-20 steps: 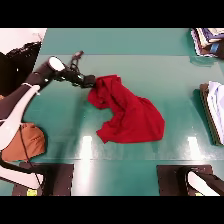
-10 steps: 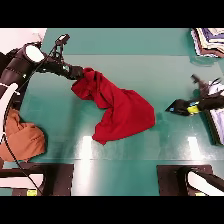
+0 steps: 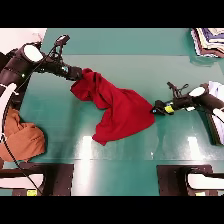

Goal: Fold the shirts.

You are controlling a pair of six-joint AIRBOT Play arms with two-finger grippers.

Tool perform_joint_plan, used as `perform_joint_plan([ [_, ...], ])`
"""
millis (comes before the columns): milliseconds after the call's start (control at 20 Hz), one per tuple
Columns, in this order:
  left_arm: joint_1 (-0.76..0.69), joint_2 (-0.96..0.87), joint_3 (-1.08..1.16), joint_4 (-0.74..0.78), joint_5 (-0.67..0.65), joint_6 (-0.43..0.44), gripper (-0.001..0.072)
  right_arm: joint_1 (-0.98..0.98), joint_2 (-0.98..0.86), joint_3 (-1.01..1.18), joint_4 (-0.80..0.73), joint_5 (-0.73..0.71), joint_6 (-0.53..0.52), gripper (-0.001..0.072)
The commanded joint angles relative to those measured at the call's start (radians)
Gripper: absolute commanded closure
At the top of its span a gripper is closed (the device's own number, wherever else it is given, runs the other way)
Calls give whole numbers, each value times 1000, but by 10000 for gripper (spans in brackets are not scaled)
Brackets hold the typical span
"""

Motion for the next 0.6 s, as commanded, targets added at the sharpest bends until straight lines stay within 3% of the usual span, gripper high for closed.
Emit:
perform_joint_plan([
  [0, 1, 15, 2, 13, -21, 0, 682, 35, -40, 100, -26, -12, -2, 698],
  [550, 29, 489, 229, 156, 66, 0, 682, -213, 382, 669, -57, -3, -2, 698],
])
